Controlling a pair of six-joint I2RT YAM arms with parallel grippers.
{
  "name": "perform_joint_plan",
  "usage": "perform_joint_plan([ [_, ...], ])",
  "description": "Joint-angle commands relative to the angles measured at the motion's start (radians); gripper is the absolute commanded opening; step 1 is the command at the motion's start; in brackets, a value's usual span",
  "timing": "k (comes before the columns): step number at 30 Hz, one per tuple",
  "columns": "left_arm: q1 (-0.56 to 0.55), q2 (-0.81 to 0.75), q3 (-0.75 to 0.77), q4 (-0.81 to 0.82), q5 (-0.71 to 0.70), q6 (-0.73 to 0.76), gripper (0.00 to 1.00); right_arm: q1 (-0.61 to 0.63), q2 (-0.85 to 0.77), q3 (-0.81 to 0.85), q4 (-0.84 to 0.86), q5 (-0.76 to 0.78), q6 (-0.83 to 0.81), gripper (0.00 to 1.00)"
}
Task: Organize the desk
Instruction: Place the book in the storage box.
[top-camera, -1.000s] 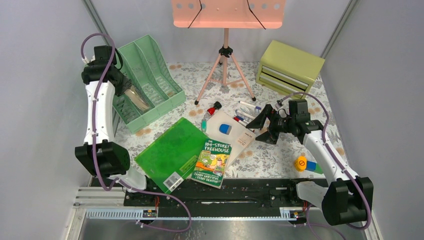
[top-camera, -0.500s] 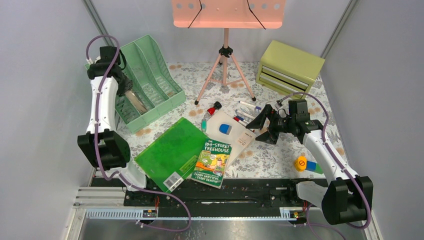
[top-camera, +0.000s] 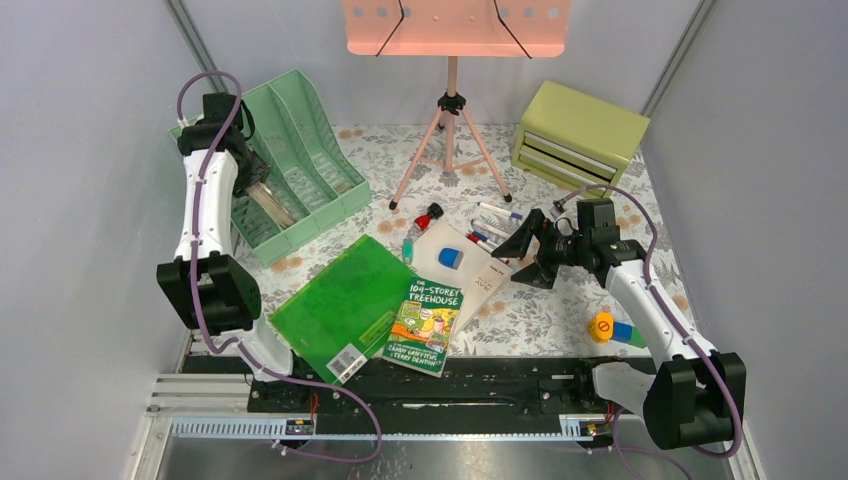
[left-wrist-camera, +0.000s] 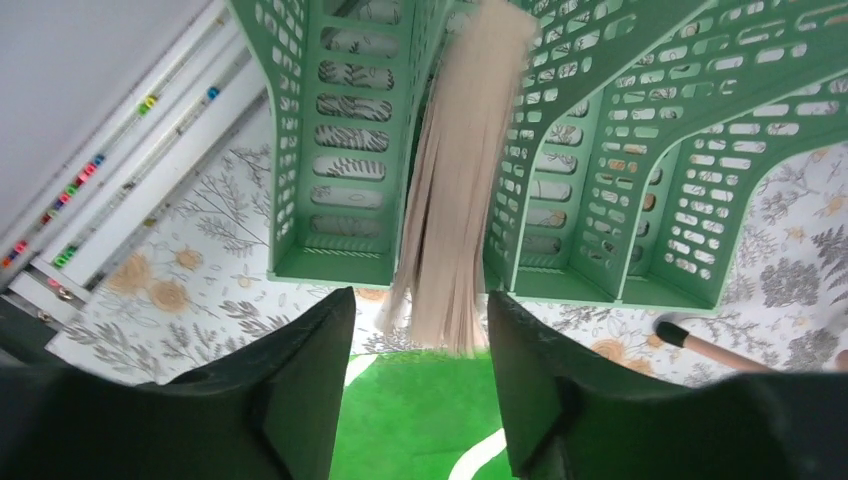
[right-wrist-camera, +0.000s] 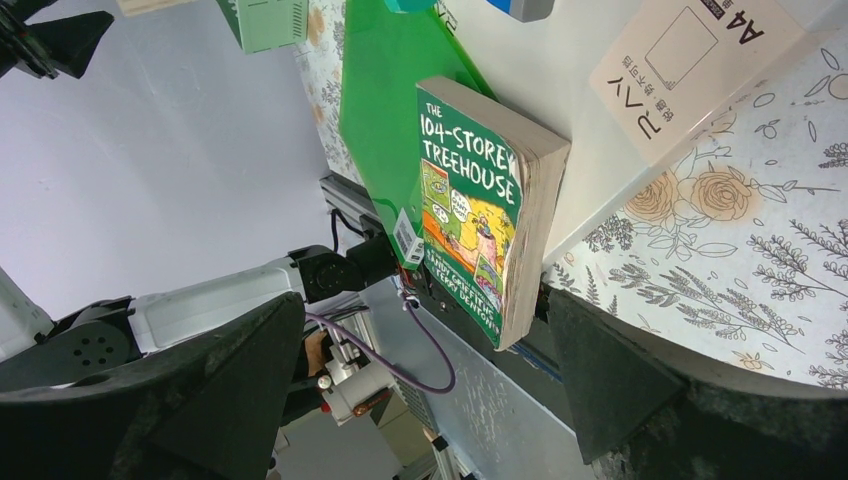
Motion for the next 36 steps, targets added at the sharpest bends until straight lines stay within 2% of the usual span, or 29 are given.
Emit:
perform_joint_plan([
  [1,0.011,-0.022,0.065,0.014,-0.008,0.056,0.57,0.006,-0.011,-0.006,-0.004,-0.019,-0.014,0.99],
  [9,0.011,-0.098,-0.009,0.063,0.032,0.1,0.65,0.005,-0.01,0.003,-0.039,0.004,-0.028,0.99],
  [22,0.011,-0.202,-0.134,0.08,0.139,0.147,0.66,0.006,-0.011,-0.002,-0.039,-0.005,-0.035,0.99],
  [29,0.011,-0.341,-0.357,0.125,0.244,0.172,0.66,0.006,0.001,-0.008,-0.04,-0.015,-0.039,0.99],
  [36,0.012,-0.507,-0.626,0.19,0.432,0.135,0.66,0.007,0.019,-0.016,-0.039,-0.018,-0.046,0.99],
])
